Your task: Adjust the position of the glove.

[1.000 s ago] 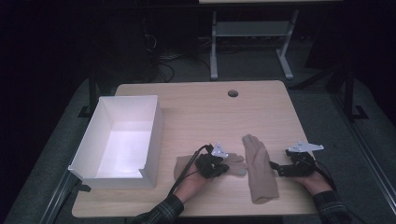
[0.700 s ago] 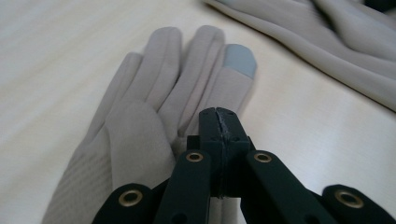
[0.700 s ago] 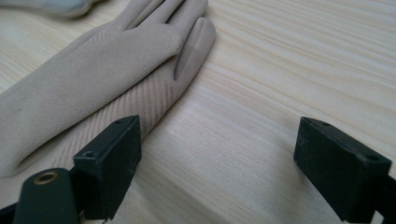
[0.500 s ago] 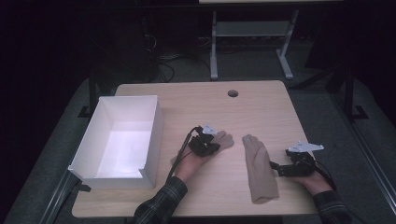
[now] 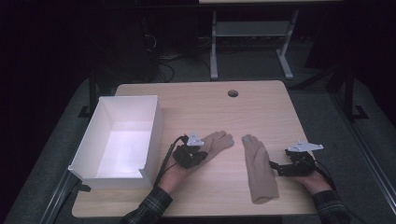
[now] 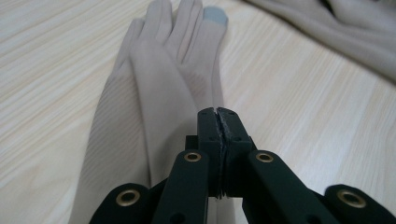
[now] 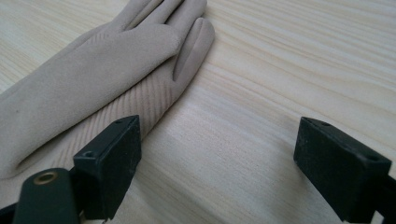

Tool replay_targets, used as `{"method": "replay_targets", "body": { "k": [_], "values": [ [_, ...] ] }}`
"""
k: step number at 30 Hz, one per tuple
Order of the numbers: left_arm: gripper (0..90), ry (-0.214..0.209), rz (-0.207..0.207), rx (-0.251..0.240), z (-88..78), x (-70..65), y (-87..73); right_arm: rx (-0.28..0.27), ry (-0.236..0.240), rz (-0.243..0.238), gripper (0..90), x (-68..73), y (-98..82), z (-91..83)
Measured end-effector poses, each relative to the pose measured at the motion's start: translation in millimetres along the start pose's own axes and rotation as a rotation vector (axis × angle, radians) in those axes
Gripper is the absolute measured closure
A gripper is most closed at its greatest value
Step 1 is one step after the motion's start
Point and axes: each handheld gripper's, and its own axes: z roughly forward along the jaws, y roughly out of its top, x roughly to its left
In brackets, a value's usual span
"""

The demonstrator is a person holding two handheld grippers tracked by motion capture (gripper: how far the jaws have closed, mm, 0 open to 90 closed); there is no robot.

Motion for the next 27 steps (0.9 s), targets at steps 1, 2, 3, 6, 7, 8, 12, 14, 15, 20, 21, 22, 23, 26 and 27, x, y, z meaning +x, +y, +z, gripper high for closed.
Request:
{"method": "replay_targets", "body": {
  "k": [1,2,3,6,7,8,12,14,15,20,21,22,23,26,27],
  "values": [
    [88.1,0.001,-0.002,0.002,-1.0,0.0,-1.6,0.000,0.000,0.000,14.4,0.0,0.0,0.0],
    [87.6,0.006,-0.005,0.002,-1.5,0.1,-3.8,0.000,0.001,-0.001,14.4,0.1,-0.1,-0.2],
    [87.5,0.011,-0.011,0.013,-2.2,0.3,-5.6,0.000,0.002,-0.001,14.4,0.2,-0.3,-0.3],
    [87.6,0.034,-0.020,0.033,-0.9,2.8,-10.7,-0.001,0.002,-0.004,14.4,0.3,-0.4,-0.4],
    [87.6,0.037,-0.030,0.042,0.3,3.6,-11.9,-0.001,0.003,-0.004,14.4,0.2,-0.4,-0.4],
    [87.5,0.037,-0.032,0.049,1.3,4.9,-12.8,-0.001,0.003,-0.004,14.4,0.2,-0.4,-0.4],
    [87.7,0.025,-0.033,0.078,4.2,5.6,-15.1,-0.001,0.003,-0.004,14.4,0.2,-0.4,-0.4],
    [88.6,0.009,-0.041,0.074,5.6,3.8,-15.0,-0.001,0.003,-0.004,14.4,0.3,-0.4,-0.4],
    [88.7,-0.008,-0.042,0.074,6.2,2.9,-14.8,-0.002,0.003,-0.005,14.4,0.2,-0.4,-0.3],
    [89.2,-0.071,-0.035,0.067,11.4,-9.0,-12.1,-0.002,0.003,-0.004,14.4,0.3,-0.4,-0.3],
    [89.2,-0.089,-0.030,0.065,13.0,-13.3,-11.1,-0.002,0.003,-0.005,14.4,0.2,-0.4,-0.3],
    [89.2,-0.103,-0.028,0.065,14.0,-15.9,-10.4,-0.002,0.003,-0.005,14.4,0.2,-0.4,-0.3],
    [89.2,-0.131,-0.020,0.060,16.4,-21.5,-9.2,-0.002,0.003,-0.005,14.4,0.2,-0.4,-0.3],
    [89.2,-0.159,-0.008,0.059,19.2,-29.6,-7.5,-0.002,0.003,-0.005,14.4,0.2,-0.4,-0.3],
    [89.1,-0.168,0.003,0.059,20.4,-33.3,-6.6,-0.002,0.003,-0.005,14.4,0.2,-0.4,-0.3]
  ]
}}
